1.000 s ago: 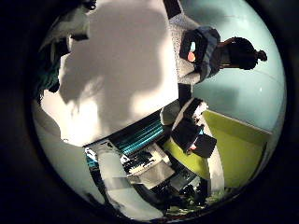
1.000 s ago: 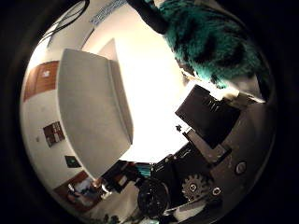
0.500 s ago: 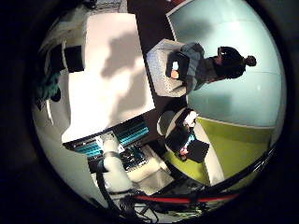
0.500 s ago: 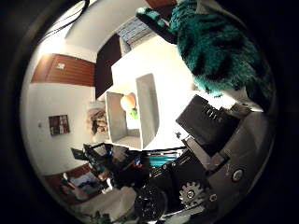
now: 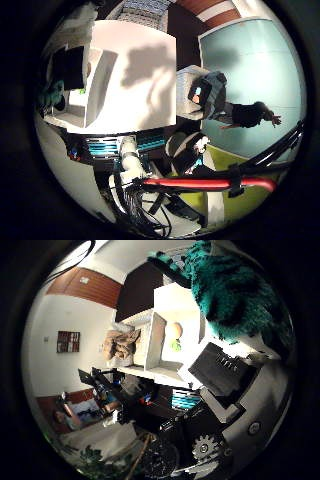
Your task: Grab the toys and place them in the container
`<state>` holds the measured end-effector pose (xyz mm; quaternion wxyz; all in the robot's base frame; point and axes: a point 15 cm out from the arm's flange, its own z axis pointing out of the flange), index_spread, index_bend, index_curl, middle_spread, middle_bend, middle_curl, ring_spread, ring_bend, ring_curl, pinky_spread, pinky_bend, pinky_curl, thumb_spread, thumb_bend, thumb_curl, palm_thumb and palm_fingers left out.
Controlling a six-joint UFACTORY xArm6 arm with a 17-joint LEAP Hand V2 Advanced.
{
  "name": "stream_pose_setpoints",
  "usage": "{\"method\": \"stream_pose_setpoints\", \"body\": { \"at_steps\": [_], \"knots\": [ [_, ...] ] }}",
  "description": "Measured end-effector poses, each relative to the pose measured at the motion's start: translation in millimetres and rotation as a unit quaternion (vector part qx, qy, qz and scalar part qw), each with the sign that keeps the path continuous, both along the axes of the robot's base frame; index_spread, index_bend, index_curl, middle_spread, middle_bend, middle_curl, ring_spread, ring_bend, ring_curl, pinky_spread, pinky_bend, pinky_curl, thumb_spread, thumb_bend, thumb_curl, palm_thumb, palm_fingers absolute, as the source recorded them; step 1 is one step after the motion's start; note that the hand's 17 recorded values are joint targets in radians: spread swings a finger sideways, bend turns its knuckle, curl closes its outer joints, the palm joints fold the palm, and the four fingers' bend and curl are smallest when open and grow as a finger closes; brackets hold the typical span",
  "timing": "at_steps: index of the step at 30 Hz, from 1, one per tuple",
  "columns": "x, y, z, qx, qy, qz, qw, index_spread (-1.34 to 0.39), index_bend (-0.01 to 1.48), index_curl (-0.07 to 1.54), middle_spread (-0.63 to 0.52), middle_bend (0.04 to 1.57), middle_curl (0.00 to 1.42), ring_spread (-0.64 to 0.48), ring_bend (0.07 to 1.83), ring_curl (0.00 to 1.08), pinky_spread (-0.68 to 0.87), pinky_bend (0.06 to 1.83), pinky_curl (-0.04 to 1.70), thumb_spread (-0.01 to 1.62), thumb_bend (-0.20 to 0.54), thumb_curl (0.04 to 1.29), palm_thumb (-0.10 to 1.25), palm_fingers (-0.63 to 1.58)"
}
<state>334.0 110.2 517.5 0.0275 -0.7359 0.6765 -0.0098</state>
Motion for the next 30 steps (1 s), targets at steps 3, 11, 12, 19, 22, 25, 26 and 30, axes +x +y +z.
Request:
{"method": "stream_pose_setpoints", "body": {
  "at_steps": [3,11,12,19,22,25,26,30],
  "knots": [
    [2.6,16.8,-6.6,-0.002,0.007,0.019,1.000,-0.30,1.10,0.92,-0.18,1.32,0.94,-0.26,1.34,0.85,-0.24,1.13,1.09,0.60,-0.020,0.89,1.03,0.97],
    [16.6,52.0,-18.3,-0.002,0.005,0.052,0.999,-0.30,1.08,0.92,-0.18,1.30,0.95,-0.27,1.31,0.87,-0.25,1.10,1.13,0.60,-0.019,0.90,1.02,0.98],
    [18.9,56.0,-19.0,-0.001,0.002,0.056,0.998,-0.30,1.08,0.92,-0.18,1.30,0.95,-0.27,1.31,0.87,-0.25,1.09,1.13,0.60,-0.019,0.91,1.02,0.98],
    [24.2,79.5,-27.1,0.001,0.000,0.079,0.997,-0.31,1.06,0.93,-0.19,1.29,0.96,-0.27,1.29,0.88,-0.26,1.07,1.15,0.61,-0.019,0.91,1.02,1.00],
    [25.2,84.3,-32.2,-0.001,0.005,0.084,0.996,-0.30,1.05,0.94,-0.19,1.26,0.96,-0.27,1.29,0.88,-0.26,1.10,1.17,0.73,-0.035,0.88,0.92,1.03],
    [30.4,87.4,-32.0,0.002,-0.003,0.084,0.996,-0.31,0.94,0.91,-0.20,1.18,0.94,-0.27,1.29,0.85,-0.28,1.07,1.12,1.01,-0.029,0.77,0.83,1.01],
    [32.3,88.4,-32.9,0.003,-0.004,0.084,0.996,-0.32,0.87,0.89,-0.20,1.15,0.92,-0.27,1.27,0.82,-0.30,1.04,1.08,1.07,-0.031,0.73,0.79,1.01],
    [32.9,88.9,-37.9,0.000,0.003,0.085,0.996,-0.38,0.45,0.78,-0.21,1.01,0.82,-0.30,1.19,0.71,-0.42,0.83,0.93,1.19,-0.033,0.54,0.64,0.57]
  ]
}}
